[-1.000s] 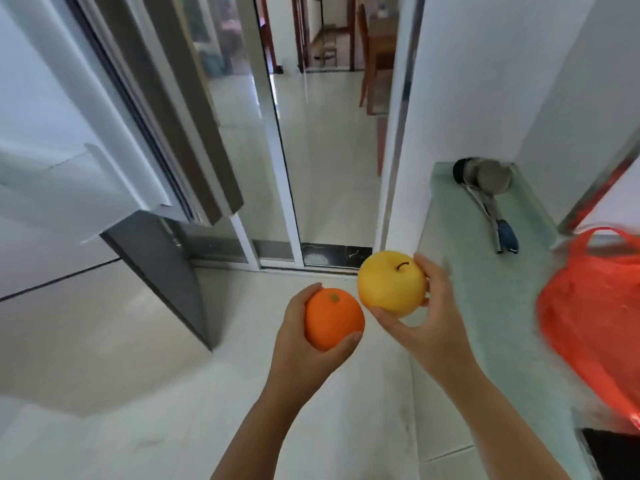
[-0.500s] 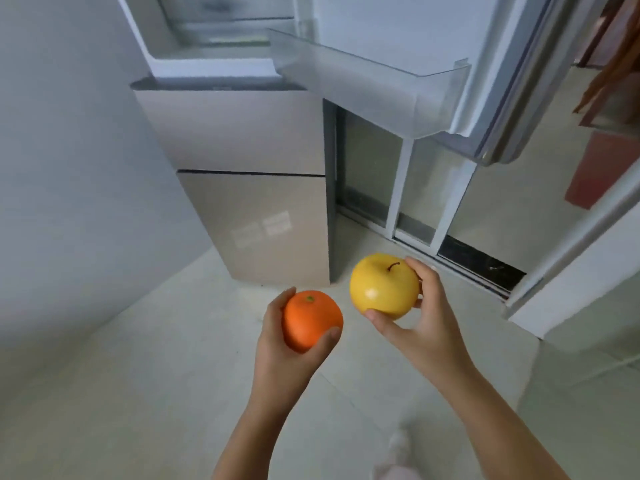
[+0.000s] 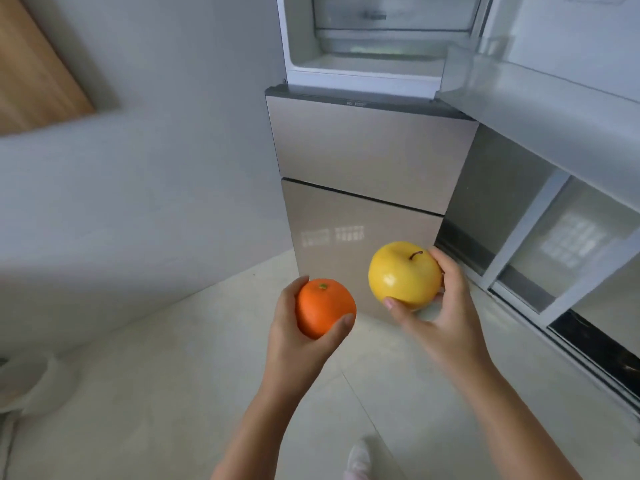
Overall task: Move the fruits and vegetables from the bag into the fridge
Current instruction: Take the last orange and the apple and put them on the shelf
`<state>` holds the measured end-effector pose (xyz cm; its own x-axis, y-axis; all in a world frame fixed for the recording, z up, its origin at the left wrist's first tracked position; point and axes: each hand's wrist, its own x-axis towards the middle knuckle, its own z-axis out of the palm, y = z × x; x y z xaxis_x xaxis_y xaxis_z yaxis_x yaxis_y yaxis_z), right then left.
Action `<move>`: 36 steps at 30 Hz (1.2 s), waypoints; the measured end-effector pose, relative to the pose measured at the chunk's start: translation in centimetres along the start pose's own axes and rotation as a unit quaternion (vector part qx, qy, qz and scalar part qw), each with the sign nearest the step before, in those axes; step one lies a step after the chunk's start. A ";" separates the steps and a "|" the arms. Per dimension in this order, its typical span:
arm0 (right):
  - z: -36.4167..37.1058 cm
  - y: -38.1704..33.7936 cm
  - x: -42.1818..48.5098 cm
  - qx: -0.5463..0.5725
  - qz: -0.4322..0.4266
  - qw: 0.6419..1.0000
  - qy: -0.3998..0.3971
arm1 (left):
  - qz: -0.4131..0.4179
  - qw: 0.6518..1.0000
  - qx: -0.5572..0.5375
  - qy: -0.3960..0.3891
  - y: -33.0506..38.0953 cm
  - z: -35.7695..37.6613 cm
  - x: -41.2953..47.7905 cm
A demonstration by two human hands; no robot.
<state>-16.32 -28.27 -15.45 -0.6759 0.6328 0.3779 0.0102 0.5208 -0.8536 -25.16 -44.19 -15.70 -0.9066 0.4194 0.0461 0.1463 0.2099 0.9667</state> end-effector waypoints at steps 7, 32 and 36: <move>2.0 1.1 10.7 0.006 -0.016 1.000 -0.019 | 0.050 0.998 0.033 -0.008 2.8 0.9 11.3; 14.5 0.2 41.2 -0.019 -0.028 0.990 0.135 | 0.182 0.977 -0.050 -0.097 8.8 -2.0 47.7; 14.1 -0.6 44.9 -0.040 -0.019 0.983 0.178 | 0.221 0.961 -0.076 -0.147 12.0 -1.4 52.4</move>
<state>-57.11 -8.24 -2.99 -0.3760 0.7649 0.5230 0.0570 0.5825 -0.8109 -71.48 -20.94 -1.36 -0.6142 0.6746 0.4095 0.4123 -0.1682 0.8954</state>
